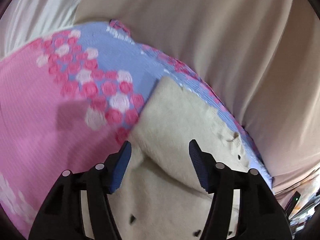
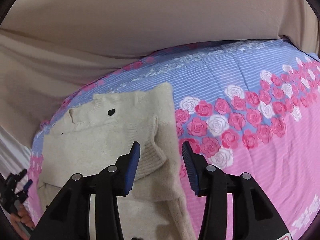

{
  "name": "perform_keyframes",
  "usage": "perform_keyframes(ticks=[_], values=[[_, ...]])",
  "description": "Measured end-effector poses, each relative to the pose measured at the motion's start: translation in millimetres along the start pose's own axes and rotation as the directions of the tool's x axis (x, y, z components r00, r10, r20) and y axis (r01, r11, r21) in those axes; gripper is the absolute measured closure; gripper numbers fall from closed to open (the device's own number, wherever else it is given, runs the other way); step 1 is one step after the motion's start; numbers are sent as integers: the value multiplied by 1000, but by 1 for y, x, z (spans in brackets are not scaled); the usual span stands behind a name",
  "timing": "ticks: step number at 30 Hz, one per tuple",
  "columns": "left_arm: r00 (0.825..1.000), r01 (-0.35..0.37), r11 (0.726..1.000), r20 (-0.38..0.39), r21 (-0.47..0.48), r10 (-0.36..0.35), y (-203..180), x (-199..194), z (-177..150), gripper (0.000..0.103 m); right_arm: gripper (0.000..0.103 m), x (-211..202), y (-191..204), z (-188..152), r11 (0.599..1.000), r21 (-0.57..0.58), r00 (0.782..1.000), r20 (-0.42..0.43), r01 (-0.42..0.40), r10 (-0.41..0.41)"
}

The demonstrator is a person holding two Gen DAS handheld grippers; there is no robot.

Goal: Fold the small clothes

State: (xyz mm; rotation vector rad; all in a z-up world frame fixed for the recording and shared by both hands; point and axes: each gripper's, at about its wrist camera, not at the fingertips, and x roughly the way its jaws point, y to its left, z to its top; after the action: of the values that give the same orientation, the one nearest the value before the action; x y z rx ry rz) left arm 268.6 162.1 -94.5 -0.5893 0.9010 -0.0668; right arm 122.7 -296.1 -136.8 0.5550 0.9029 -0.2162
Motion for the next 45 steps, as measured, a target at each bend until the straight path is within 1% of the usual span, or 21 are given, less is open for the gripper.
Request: perform_keyframes(ticks=[2,5,9,12,15,17,20,23,25,29,30,31,32,34,35,36,38,40,42,43,45], values=[[999,-42,999,-18,-7,42,5,6,12,45,59,8,-2,1,1000,28,1000,-22,-4,4],[999,-33,999,-8,-18,32,3,3,18,45,59,2,8,-7,999,30,1000,0,-18,18],[999,17,1000,-36,-19,-17,-5,0,-3,41,59,1,41,-13,997,-20,998,-16,-69,68],[996,28,996,-82,-82,-35,-4,16,-21,41,58,9,82,-11,983,-54,982,-65,-178,175],[996,60,974,-53,-219,-74,11,27,-28,41,58,31,157,3,936,-172,947,-156,-307,281],[995,80,953,-35,-291,-94,25,32,-28,44,56,51,214,10,891,-272,925,-223,-363,309],[990,116,946,-46,-304,-136,33,38,-27,52,53,89,306,14,803,-416,897,-313,-426,313],[986,133,951,-62,-280,-156,36,40,-26,54,51,129,386,7,726,-551,905,-342,-411,252],[982,146,949,-72,-280,-173,38,40,-26,54,49,157,418,2,717,-584,916,-346,-381,204],[973,178,945,-96,-274,-211,42,39,-22,49,49,194,437,-12,715,-589,904,-402,-377,145],[971,181,945,-100,-274,-215,44,40,-20,48,60,193,443,-16,697,-598,897,-414,-396,154],[970,187,942,-97,-279,-222,44,40,-18,48,92,190,448,-19,671,-616,894,-415,-413,170],[969,205,936,-74,-286,-235,46,40,-14,51,97,184,453,-17,655,-608,879,-432,-449,201],[973,203,938,-51,-283,-225,52,39,-10,67,98,169,461,-9,636,-609,875,-405,-475,265],[976,187,940,-56,-285,-211,55,42,-10,80,98,162,464,-2,636,-610,879,-380,-473,289],[978,176,939,-60,-296,-202,59,45,-12,83,99,162,466,4,643,-603,880,-365,-472,305],[977,177,928,-53,-329,-205,69,47,-20,86,103,174,469,12,671,-582,887,-344,-460,309],[982,164,938,-41,-306,-185,66,44,-22,87,103,206,469,7,702,-582,902,-369,-411,223],[988,131,958,-50,-255,-148,56,42,-23,85,103,226,466,-6,705,-631,929,-351,-324,114],[989,119,962,-56,-245,-137,54,41,-22,85,103,219,461,-6,709,-625,933,-333,-327,136],[991,105,970,-57,-217,-120,46,32,-19,82,101,178,435,9,741,-547,919,-287,-390,271]])
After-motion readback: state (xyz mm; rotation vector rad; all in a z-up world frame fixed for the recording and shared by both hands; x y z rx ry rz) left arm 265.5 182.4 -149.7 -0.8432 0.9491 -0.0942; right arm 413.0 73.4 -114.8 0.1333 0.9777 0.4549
